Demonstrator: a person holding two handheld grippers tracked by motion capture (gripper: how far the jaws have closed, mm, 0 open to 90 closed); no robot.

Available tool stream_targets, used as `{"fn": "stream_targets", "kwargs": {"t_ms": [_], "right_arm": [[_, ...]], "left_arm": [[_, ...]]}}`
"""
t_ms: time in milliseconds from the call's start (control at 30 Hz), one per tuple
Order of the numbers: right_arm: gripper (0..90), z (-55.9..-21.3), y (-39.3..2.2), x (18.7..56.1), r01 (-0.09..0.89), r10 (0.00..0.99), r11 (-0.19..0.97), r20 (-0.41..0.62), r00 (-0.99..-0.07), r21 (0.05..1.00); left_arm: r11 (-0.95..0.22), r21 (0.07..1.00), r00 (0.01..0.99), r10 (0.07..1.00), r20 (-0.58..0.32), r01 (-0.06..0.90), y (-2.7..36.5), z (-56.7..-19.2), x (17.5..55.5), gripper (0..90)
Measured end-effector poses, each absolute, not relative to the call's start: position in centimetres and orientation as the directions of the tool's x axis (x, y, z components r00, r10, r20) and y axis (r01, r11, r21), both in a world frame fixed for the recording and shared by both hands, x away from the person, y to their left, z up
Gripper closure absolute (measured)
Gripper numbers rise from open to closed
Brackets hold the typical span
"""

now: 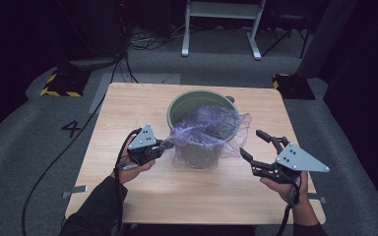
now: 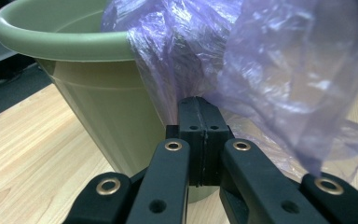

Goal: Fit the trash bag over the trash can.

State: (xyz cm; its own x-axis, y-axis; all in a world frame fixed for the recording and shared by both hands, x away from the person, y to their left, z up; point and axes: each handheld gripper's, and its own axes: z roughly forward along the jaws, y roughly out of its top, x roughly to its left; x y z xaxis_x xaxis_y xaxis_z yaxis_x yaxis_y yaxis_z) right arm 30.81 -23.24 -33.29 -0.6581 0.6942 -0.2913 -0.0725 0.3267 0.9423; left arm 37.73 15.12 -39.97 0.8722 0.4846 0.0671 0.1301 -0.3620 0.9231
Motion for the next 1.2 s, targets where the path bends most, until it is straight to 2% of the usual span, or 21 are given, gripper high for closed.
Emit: {"fn": "stream_targets", "kwargs": {"t_ms": [200,333,400,500,600,667,700,733,800,833,967,1067,1200], "right_arm": [[24.2,-30.9,-22.1,34.3,-0.025,0.7,0.378,-0.303,-0.646,0.926],[23.0,-31.0,-21.8,37.4,0.031,0.687,0.405,-0.282,-0.67,0.914],[22.5,-31.5,-22.0,38.7,0.049,0.67,0.398,-0.253,-0.698,0.916],[22.7,-32.2,-22.4,39.8,0.071,0.657,0.375,-0.211,-0.724,0.924],[22.7,-33.0,-22.6,40.6,0.115,0.678,0.381,-0.193,-0.71,0.917],[23.8,-33.6,-22.7,40.9,0.143,0.684,0.4,-0.191,-0.704,0.905],[25.4,-33.7,-22.8,40.9,0.145,0.689,0.389,-0.183,-0.701,0.91],[31.1,-33.7,-23.0,40.9,0.147,0.686,0.379,-0.171,-0.707,0.913],[38.0,-33.7,-23.2,40.8,0.139,0.689,0.381,-0.18,-0.702,0.914],[46.7,-33.7,-23.3,40.7,0.138,0.69,0.382,-0.183,-0.7,0.914],[66.3,-33.7,-23.4,40.5,0.132,0.676,0.381,-0.178,-0.715,0.915],[77.9,-33.7,-23.5,40.3,0.119,0.671,0.383,-0.187,-0.718,0.916],[84.0,-33.6,-23.6,39.9,0.101,0.679,0.392,-0.214,-0.702,0.914]], "left_arm": [[-0.382,0.915,0.863,0.497,0.087,0.128,14.9,-40.2,38.1,87.7],[-0.366,0.921,0.858,0.508,0.075,0.136,15.2,-40.3,38.2,84.4],[-0.359,0.924,0.848,0.523,0.079,0.135,15.4,-40.3,38.1,79.2],[-0.356,0.924,0.845,0.529,0.077,0.138,15.7,-40.1,37.9,66.3],[-0.365,0.923,0.839,0.535,0.101,0.122,16.0,-40.1,37.1,63.3],[-0.368,0.921,0.836,0.539,0.1,0.127,16.3,-40.1,36.7,52.7],[-0.369,0.92,0.837,0.539,0.096,0.132,16.5,-40.1,36.6,50.3],[-0.375,0.917,0.839,0.536,0.096,0.134,16.7,-40.1,36.4,47.4],[-0.382,0.912,0.832,0.547,0.093,0.148,16.9,-40.1,36.2,37.7],[-0.381,0.911,0.825,0.558,0.094,0.154,17.1,-40.1,36.1,31.3],[-0.384,0.907,0.831,0.551,0.077,0.17,18.0,-40.0,35.9,17.9],[-0.371,0.912,0.823,0.564,0.07,0.177,18.7,-39.7,35.6,15.7],[-0.369,0.913,0.797,0.597,0.091,0.172,19.7,-39.0,35.0,15.9]]}}
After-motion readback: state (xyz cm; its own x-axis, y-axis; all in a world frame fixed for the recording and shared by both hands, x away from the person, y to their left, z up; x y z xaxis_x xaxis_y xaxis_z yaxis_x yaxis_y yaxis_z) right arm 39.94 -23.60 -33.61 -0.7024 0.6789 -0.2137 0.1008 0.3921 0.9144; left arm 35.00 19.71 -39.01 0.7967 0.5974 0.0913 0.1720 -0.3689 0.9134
